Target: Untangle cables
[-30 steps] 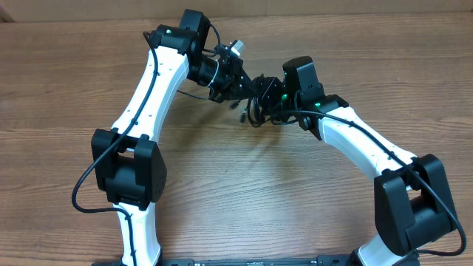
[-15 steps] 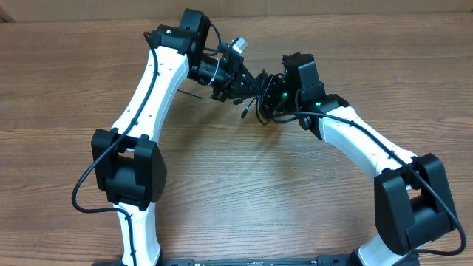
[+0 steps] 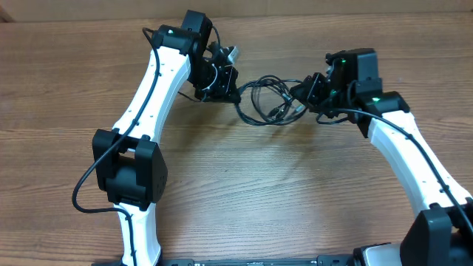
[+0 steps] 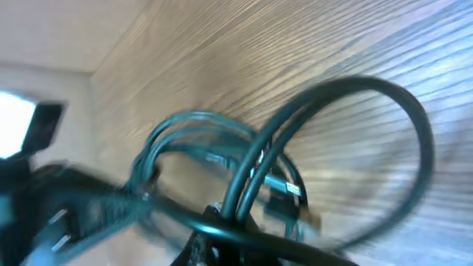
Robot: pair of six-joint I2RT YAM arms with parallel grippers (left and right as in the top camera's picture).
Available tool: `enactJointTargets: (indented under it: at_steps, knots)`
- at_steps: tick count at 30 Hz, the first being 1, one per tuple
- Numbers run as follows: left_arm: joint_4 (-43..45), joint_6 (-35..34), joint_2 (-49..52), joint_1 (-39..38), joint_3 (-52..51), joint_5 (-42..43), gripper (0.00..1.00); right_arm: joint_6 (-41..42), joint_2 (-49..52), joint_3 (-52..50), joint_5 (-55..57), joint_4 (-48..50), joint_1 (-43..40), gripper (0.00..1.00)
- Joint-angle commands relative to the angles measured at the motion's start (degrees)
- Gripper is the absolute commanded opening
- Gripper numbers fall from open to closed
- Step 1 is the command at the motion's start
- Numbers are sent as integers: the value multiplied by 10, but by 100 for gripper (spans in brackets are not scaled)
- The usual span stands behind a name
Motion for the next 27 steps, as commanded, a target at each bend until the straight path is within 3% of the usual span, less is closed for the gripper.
enactJointTargets:
  at_steps: [1, 4, 9, 19, 21, 24, 27]
  knots:
    - [-4, 36, -9, -2, 12, -195, 4, -41, -37, 12, -161, 1, -8, 4]
    - [7, 36, -9, -5, 4, -249, 5, -41, -49, 12, -223, -9, -8, 4]
    - [15, 54, -9, -5, -17, -250, 7, -57, -58, 12, -219, -80, -9, 4]
    - [44, 54, -9, -5, -35, -200, 57, -179, -58, 12, -34, -308, -8, 4]
    - [52, 67, -8, -5, -35, -159, 61, -201, -58, 12, -34, -321, -4, 4]
    - [68, 112, -6, -7, -35, -89, 54, -210, -58, 12, -15, -325, 4, 4]
    - [99, 112, 0, -16, -37, -81, 54, -152, -58, 12, 66, -325, 2, 4]
